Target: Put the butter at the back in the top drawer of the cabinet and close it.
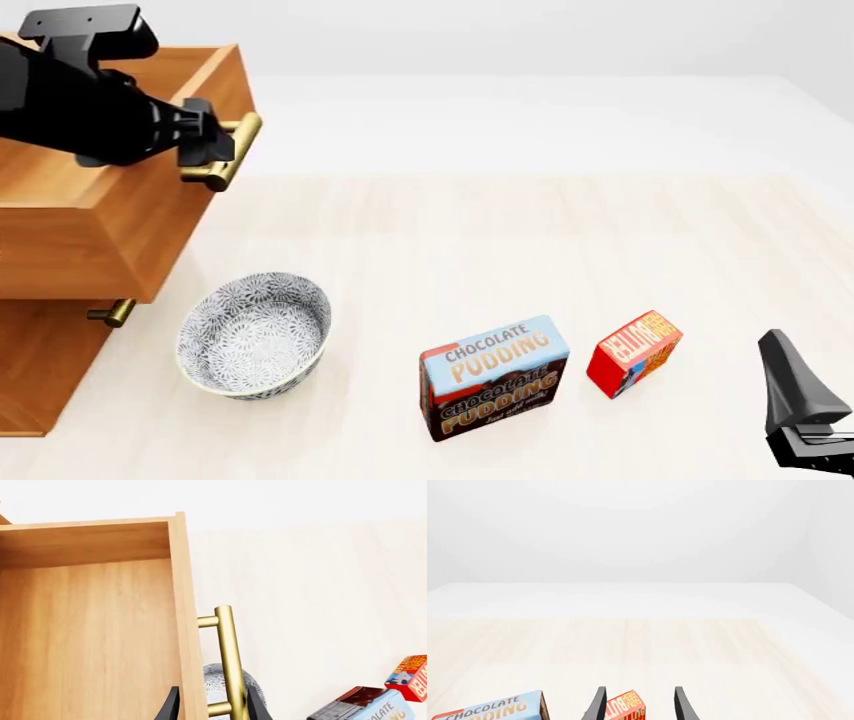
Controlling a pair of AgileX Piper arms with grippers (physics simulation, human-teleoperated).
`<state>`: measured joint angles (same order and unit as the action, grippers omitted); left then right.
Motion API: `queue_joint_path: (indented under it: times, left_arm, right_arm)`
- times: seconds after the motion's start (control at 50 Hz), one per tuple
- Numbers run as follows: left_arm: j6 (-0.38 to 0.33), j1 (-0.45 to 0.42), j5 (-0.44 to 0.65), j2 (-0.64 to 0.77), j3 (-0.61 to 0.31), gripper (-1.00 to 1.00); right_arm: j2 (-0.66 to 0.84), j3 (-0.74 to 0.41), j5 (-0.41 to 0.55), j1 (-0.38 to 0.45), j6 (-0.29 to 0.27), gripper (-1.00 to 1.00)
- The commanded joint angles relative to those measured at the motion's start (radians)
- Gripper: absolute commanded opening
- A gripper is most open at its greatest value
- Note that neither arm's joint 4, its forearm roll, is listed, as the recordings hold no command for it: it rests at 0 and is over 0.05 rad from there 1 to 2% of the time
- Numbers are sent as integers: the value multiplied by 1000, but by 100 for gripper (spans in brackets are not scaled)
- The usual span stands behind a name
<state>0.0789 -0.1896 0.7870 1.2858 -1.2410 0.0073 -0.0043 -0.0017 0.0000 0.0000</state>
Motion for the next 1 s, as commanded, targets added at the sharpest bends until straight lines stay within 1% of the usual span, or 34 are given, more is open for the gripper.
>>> queue_joint_path:
  times: [0.02,0.38,0.44,0.46,0.5,0.84,1.0]
  left_arm:
    - [10,-34,36,63,69,100]
    - [32,-89,46,74,41,100]
    - [30,-88,44,71,42,100]
    - [18,-78,40,59,43,100]
    - [29,-94,41,68,44,100]
    - [30,-114,43,71,38,100]
    - [41,-140,51,75,19,100]
  right_arm:
    - [0,0,0,0,0,100]
    - [0,0,0,0,0,100]
    - [0,0,0,0,0,100]
    - [0,0,0,0,0,100]
    - [0,0,0,0,0,100]
    - [0,0,0,0,0,100]
    - [0,0,0,0,0,100]
